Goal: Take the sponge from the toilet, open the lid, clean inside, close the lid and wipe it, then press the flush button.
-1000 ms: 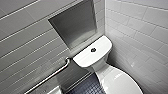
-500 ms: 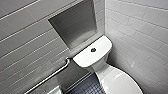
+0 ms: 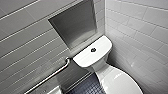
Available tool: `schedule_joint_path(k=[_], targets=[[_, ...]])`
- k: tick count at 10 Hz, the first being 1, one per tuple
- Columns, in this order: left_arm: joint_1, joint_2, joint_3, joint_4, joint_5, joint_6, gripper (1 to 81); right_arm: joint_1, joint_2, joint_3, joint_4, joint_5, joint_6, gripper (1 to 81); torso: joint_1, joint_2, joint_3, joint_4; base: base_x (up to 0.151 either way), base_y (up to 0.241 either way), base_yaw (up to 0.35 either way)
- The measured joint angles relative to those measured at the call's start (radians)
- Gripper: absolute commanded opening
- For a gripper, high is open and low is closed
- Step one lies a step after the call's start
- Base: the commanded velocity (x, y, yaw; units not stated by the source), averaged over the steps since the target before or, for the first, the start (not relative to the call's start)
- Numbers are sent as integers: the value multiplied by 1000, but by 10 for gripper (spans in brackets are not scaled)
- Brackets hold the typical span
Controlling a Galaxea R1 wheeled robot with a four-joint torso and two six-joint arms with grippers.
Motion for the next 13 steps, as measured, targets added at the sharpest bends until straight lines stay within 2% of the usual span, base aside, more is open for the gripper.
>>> schedule_joint_path(k=[2,5,6,8,11,13], targets=[[0,0,0,0,0,0,811,-6,-37,85,-20,65,12,10,0,0,0,0,0,0,0],[0,0,0,0,0,0,811,-32,-127,293,-46,265,18,10,0,0,0,0,0,0,0],[0,0,0,0,0,0,811,-74,-148,342,-54,305,18,10,0,0,0,0,0,0,0],[0,0,0,0,0,0,811,-192,-184,386,-70,353,26,10,0,0,0,0,0,0,0],[0,0,0,0,0,0,811,-256,-219,393,-126,443,29,10,0,0,0,0,0,0,0],[0,0,0,0,0,0,811,-337,-206,391,-155,449,29,10,0,0,0,0,0,0,0]])
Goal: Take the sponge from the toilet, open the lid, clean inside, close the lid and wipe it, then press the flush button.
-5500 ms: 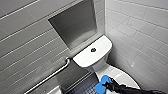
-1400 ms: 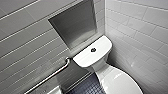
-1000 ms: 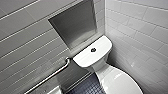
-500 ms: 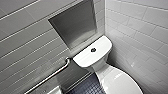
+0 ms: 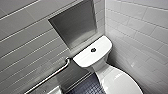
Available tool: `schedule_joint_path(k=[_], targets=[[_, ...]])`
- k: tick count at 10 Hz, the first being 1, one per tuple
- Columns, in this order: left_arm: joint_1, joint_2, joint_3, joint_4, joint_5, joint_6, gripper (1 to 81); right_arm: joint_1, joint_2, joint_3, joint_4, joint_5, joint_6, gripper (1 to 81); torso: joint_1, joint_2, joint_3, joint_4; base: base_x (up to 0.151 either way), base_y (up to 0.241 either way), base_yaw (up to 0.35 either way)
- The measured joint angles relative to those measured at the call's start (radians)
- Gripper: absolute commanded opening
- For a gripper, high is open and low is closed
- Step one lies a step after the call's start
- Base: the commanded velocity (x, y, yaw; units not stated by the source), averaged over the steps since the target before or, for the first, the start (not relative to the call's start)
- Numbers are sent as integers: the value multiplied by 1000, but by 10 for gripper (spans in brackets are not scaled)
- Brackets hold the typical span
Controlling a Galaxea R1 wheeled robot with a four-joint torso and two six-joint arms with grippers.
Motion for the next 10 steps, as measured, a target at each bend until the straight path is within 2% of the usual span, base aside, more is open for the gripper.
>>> schedule_joint_path(k=[2,4,7,10], targets=[[-6,-1,1,0,0,0,811,-53,29,-77,-34,-9,1,10,0,0,0,0,0,0,0],[-14,-4,1,0,-7,0,811,-102,81,-170,-90,-57,3,10,0,0,0,0,0,0,0],[-14,-10,1,0,-6,0,811,-158,227,-349,-181,-106,2,10,0,0,8,0,0,0,0],[-12,-10,1,0,-3,0,811,-245,354,-457,-247,-149,2,10,0,0,97,0,0,0,0]])
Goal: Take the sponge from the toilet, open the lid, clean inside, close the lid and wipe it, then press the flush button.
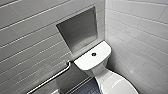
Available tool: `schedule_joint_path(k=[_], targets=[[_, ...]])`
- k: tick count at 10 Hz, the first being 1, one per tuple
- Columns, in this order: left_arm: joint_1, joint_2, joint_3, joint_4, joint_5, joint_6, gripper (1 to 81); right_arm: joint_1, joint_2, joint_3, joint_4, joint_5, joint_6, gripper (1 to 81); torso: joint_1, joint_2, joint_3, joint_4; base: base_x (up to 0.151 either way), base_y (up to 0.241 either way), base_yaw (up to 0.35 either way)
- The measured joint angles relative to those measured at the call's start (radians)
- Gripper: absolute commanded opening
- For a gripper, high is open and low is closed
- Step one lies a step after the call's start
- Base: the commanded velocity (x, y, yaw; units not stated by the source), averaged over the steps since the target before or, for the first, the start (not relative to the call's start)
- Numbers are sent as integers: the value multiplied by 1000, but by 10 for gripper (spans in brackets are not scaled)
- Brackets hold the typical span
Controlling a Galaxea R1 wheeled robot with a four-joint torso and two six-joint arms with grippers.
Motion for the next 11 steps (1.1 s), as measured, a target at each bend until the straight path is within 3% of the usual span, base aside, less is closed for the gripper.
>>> schedule_joint_path(k=[2,6,8,11], targets=[[11,-5,0,0,8,0,811,-5,48,-63,-17,-20,0,10,-1,-1,58,-16,0,0,0],[18,-15,-6,0,14,0,811,-17,110,-133,-27,-54,0,10,-2,-3,159,-108,0,0,0],[21,-16,-7,0,15,0,811,-18,132,-175,-27,-61,0,10,-8,7,168,-117,0,0,0],[23,-20,-8,0,11,0,811,-11,197,-295,-28,-82,-5,10,-68,97,173,-117,0,0,0]])
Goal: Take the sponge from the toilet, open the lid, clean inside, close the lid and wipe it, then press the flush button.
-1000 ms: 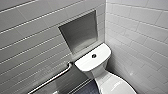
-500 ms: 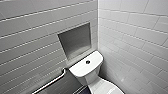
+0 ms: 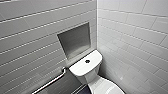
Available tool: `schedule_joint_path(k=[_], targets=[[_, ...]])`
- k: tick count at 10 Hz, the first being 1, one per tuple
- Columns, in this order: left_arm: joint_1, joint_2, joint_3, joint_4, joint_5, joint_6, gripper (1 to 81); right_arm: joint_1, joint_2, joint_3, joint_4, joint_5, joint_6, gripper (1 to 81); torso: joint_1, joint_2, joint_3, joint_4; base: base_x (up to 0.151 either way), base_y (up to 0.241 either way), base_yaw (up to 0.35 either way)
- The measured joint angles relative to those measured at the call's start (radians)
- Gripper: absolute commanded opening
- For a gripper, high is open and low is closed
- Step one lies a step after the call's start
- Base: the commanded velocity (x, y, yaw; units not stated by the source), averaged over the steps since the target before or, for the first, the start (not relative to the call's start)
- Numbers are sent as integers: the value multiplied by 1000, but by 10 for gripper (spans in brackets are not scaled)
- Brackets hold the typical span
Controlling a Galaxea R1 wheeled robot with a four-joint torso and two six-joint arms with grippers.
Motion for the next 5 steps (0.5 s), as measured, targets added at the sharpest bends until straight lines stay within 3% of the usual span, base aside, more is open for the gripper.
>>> schedule_joint_path(k=[2,5], targets=[[0,-1,0,0,0,0,811,3,76,-114,-2,-26,-3,10,-48,74,1,0,0,0,0],[-3,-1,1,0,0,0,811,3,135,-182,-6,-63,-3,10,-119,183,29,0,0,0,0]])
